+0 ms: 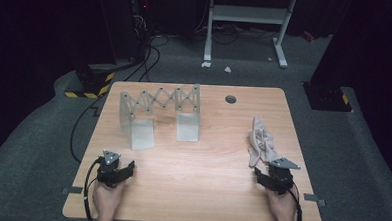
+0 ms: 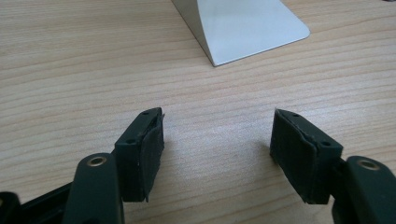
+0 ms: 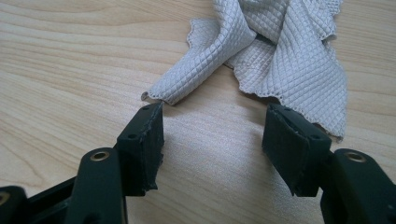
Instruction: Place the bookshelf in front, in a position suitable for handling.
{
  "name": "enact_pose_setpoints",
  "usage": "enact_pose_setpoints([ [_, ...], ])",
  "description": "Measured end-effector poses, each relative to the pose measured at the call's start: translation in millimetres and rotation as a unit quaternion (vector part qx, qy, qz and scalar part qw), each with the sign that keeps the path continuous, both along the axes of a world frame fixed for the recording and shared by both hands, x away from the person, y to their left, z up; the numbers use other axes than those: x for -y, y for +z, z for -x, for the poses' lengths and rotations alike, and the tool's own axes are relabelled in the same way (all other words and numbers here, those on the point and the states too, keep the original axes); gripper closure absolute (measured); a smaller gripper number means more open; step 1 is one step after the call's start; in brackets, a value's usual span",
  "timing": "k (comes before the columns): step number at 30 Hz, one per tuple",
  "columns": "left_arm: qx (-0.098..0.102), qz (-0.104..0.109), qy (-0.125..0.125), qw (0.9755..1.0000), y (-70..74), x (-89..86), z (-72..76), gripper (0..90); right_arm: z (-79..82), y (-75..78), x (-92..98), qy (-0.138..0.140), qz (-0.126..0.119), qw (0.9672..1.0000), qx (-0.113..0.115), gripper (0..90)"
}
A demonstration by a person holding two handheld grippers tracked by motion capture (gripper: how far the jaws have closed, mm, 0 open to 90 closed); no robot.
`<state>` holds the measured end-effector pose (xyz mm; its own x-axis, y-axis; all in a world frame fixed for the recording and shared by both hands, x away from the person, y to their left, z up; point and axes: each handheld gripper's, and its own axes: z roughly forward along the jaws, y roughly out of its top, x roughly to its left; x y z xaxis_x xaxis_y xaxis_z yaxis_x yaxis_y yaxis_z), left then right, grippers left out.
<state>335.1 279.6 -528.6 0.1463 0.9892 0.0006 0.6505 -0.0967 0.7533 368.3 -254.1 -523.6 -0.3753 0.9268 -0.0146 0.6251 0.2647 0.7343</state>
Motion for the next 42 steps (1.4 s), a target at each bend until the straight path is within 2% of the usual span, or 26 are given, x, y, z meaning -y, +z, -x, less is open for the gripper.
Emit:
enact_pose_setpoints([
  [12, -0.001, -0.001, -0.002, 1.0000, 0.1, 0.0, 0.0, 34.2, 0.8, 0.1, -2.4, -0.003, 0.002, 1.0000, 0.002, 39.9],
  [15, -0.001, -0.001, -0.004, 1.0000, 0.0, 0.3, -0.3, 33.3, 1.1, 0.7, -2.6, 0.009, 0.003, 1.0000, -0.001, 39.3],
  [18, -0.002, 0.000, -0.005, 1.0000, 0.0, 0.4, -0.4, 32.4, 3.0, 1.9, -5.2, 0.025, 0.007, 0.9996, -0.011, 34.5],
  [19, -0.003, -0.001, -0.006, 1.0000, 0.5, 0.2, -0.4, 34.0, 5.6, 2.9, -7.0, 0.037, 0.010, 0.9992, -0.012, 40.4],
  [20, -0.008, -0.001, 0.000, 1.0000, 2.2, -1.4, -0.3, 36.7, 8.3, 3.2, -7.4, 0.045, 0.012, 0.9989, -0.002, 47.5],
  [21, -0.011, 0.001, 0.006, 0.9999, 3.0, -2.3, -0.1, 38.7, 10.7, 3.2, -7.7, 0.057, 0.002, 0.9983, 0.007, 52.6],
  [25, -0.015, 0.021, 0.008, 0.9996, 6.5, -2.7, -0.5, 42.5, 12.3, 7.8, -16.9, 0.087, -0.016, 0.9960, 0.013, 58.1],
  [28, -0.005, 0.032, -0.002, 0.9995, 13.8, 2.6, -1.1, 43.7, 6.1, 14.6, -29.2, 0.114, -0.020, 0.9932, 0.010, 57.3],
  [31, 0.003, 0.036, -0.006, 0.9993, 20.7, 5.9, -2.5, 43.8, 0.0, 19.3, -39.3, 0.127, -0.025, 0.9916, 0.005, 55.9],
  [33, 0.012, 0.035, -0.003, 0.9993, 28.0, 8.1, -5.4, 43.6, -9.3, 27.1, -56.5, 0.140, -0.019, 0.9898, 0.016, 54.1],
  [34, 0.018, 0.040, 0.001, 0.9990, 35.6, 8.2, -10.1, 43.3, -13.0, 29.4, -62.0, 0.145, -0.021, 0.9891, 0.021, 53.3],
  [35, 0.018, 0.040, 0.001, 0.9990, 35.6, 8.2, -10.1, 43.2, -13.0, 29.4, -62.0, 0.145, -0.021, 0.9891, 0.021, 53.3],
  [36, 0.022, 0.041, 0.004, 0.9989, 39.4, 7.7, -12.7, 43.2, -22.9, 34.1, -72.2, 0.152, -0.025, 0.9880, 0.018, 51.5],
  [38, 0.028, 0.044, 0.011, 0.9986, 47.7, 6.1, -19.2, 43.1, -28.4, 36.1, -76.5, 0.154, -0.029, 0.9875, 0.016, 51.6],
  [40, 0.031, 0.048, 0.016, 0.9982, 53.2, 3.8, -25.0, 43.1, -44.5, 42.4, -87.1, 0.153, -0.054, 0.9867, 0.002, 52.2],
  [42, 0.037, 0.057, 0.024, 0.9974, 61.4, -0.8, -34.9, 43.4, -53.7, 46.8, -94.1, 0.154, -0.057, 0.9864, 0.002, 52.8],
])
